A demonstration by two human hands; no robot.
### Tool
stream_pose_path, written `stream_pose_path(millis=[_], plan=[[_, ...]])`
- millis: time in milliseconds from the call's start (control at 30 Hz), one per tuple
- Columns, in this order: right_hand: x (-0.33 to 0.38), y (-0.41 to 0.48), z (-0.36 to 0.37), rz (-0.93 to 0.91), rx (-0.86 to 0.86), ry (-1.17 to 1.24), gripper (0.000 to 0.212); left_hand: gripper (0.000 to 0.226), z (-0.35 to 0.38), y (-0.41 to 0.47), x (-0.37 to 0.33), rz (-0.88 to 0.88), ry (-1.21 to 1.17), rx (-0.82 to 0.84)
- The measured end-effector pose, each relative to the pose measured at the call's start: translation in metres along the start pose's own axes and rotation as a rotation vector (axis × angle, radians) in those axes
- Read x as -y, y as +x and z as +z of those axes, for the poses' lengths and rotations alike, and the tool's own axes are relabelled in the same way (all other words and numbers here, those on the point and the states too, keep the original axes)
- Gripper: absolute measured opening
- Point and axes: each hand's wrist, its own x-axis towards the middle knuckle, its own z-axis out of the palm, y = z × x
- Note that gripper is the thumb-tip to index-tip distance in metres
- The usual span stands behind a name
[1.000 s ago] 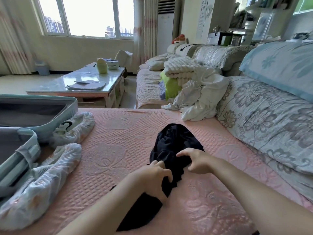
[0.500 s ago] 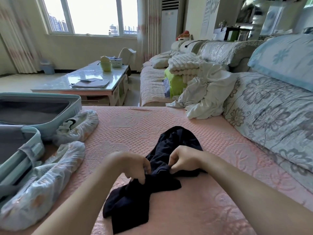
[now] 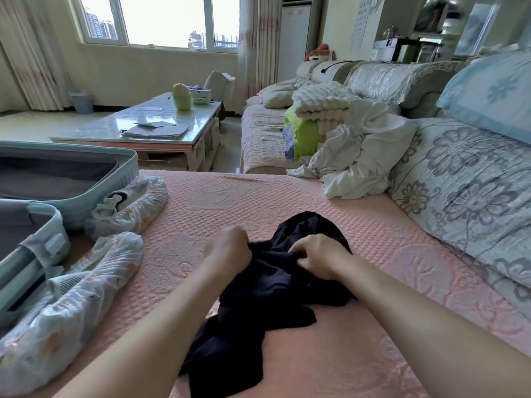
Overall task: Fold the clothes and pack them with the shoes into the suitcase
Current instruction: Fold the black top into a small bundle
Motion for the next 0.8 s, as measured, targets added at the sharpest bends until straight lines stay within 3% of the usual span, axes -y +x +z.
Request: stream_pose_path(millis=[100, 167, 233, 300, 400, 467, 533, 600, 633, 733, 800], plan=[[0.010, 0.013, -0.011, 0.006, -0.209, 0.194, 0.025, 0.025, -0.028, 0.018, -0.001, -0.040, -0.290, -0.252], [0.023, 0.025, -0.016, 0.001, -0.351, 0.387, 0.030, 0.023, -0.042, 0.034, 0.003, -0.084, -0.538, -0.369], [0.033, 0.039, -0.016, -0.048, -0.294, 0.545, 0.056, 0.020, -0.052, 0.044, 0.011, -0.030, -0.606, -0.517], [0.039, 0.049, -0.008, -0.095, -0.135, 0.631, 0.085, 0.033, -0.055, 0.053, 0.025, 0.052, -0.582, -0.539], [0.039, 0.051, 0.002, -0.102, -0.061, 0.496, 0.085, 0.090, -0.045, 0.060, 0.044, -0.072, -0.429, -0.245], [0.037, 0.048, 0.006, -0.081, -0.060, 0.363, 0.069, 0.106, -0.031, 0.058, 0.048, -0.106, -0.213, -0.086], [0.037, 0.043, 0.009, -0.095, -0.072, 0.307, 0.051, 0.086, -0.016, 0.052, 0.045, 0.072, -0.087, -0.061], [0.037, 0.034, 0.007, -0.110, -0.115, 0.261, 0.033, 0.039, -0.007, 0.040, 0.035, 0.278, -0.164, -0.024], [0.037, 0.028, 0.004, -0.110, -0.123, 0.245, 0.029, 0.033, -0.005, 0.029, 0.028, 0.335, -0.229, 0.056], [0.031, 0.003, -0.005, -0.093, 0.067, 0.259, 0.020, 0.053, -0.003, -0.001, 0.012, 0.414, -0.283, 0.455], [0.025, -0.014, -0.004, -0.076, 0.308, 0.246, 0.022, 0.046, 0.000, -0.017, 0.010, 0.456, -0.151, 0.618]])
